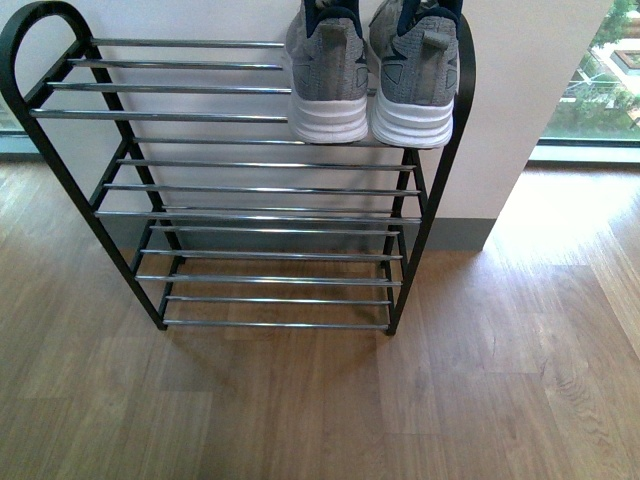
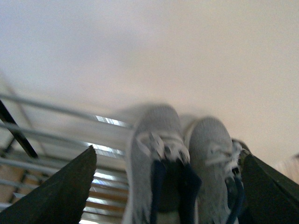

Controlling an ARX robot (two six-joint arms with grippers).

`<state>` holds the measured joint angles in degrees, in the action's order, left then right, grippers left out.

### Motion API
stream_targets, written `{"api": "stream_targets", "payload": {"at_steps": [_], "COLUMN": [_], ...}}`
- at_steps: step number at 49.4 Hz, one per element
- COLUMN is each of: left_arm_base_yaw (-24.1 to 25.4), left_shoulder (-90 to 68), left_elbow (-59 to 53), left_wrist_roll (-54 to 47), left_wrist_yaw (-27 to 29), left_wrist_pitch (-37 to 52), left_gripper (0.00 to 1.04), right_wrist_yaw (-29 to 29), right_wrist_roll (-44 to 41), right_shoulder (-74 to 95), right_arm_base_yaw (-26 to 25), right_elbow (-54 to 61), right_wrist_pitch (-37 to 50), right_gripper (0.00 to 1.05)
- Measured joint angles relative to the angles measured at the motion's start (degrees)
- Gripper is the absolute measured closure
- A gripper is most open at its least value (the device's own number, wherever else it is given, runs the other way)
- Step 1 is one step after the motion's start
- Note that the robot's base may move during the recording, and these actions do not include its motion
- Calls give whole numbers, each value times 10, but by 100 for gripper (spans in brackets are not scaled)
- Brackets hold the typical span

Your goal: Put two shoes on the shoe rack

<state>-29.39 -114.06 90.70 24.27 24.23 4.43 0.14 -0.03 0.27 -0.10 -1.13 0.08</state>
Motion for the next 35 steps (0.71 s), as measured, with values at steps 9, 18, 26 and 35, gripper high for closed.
{"api": "stream_targets", "payload": {"at_steps": [9,18,26,35], "left_arm_base_yaw": [11,55,101,135], "left_shoulder": [84,165,254,326], "left_elbow": [-137,-358,-489,-602], "left_wrist_roll": [-168,-222,-231,-234], "left_wrist_yaw": [30,-17,-47,-89], "left_wrist_pitch": [209,385,438,468], "left_gripper": [22,51,74,101], "right_wrist_yaw": [-1,-1,-1,-1], "right_wrist_roll": [0,0,0,0], "right_shoulder": [0,0,0,0], "right_arm_base_yaw": [0,0,0,0], "right_elbow": [0,0,0,0], "right_wrist_pitch": [0,0,0,0], "right_gripper": [9,9,9,9]}}
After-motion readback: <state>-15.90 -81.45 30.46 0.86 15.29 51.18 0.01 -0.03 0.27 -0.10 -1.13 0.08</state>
